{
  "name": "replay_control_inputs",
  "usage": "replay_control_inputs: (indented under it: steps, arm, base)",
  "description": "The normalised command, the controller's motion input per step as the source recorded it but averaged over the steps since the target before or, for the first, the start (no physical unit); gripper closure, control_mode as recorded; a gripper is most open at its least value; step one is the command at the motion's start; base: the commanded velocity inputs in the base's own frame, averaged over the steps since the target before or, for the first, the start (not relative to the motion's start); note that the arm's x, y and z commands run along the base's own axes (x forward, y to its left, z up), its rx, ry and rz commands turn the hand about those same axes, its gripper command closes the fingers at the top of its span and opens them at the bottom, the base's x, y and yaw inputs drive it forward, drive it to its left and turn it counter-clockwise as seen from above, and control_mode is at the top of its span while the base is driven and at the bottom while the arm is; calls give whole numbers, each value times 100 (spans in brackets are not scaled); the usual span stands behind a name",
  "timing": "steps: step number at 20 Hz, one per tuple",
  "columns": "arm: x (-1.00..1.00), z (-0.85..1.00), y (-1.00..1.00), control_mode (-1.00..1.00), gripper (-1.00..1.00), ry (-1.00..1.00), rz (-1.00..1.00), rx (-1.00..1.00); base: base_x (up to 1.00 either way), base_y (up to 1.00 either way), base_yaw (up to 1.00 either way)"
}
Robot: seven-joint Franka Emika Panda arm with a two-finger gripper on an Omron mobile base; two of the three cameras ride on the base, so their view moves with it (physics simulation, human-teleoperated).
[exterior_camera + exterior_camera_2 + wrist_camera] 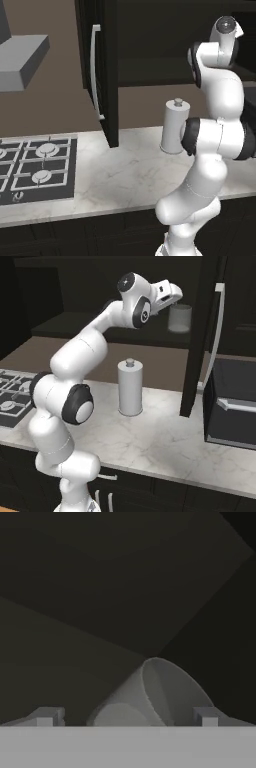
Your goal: There is a bowl on the dining counter. Grab a lemon wedge from the fridge and place it in the bowl. Then get the liquor bottle and glass cup from the cabinet and place them next to the bowl.
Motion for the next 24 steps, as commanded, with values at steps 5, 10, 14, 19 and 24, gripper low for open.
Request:
replay_control_inputs:
  steps: [5,10,14,19,24]
  arm:
    - [37,0,-7,-100,-100,10,0,-2]
    - [18,0,-15,-100,-100,8,0,-1]
    - [7,0,-19,-100,-100,3,0,-2]
    - [16,0,-15,-100,-100,6,0,-2]
    - [27,0,-14,-100,-100,6,0,-1]
  base:
    - [0,0,0]
    - [0,0,0]
    - [0,0,0]
    - [0,0,0]
    - [0,0,0]
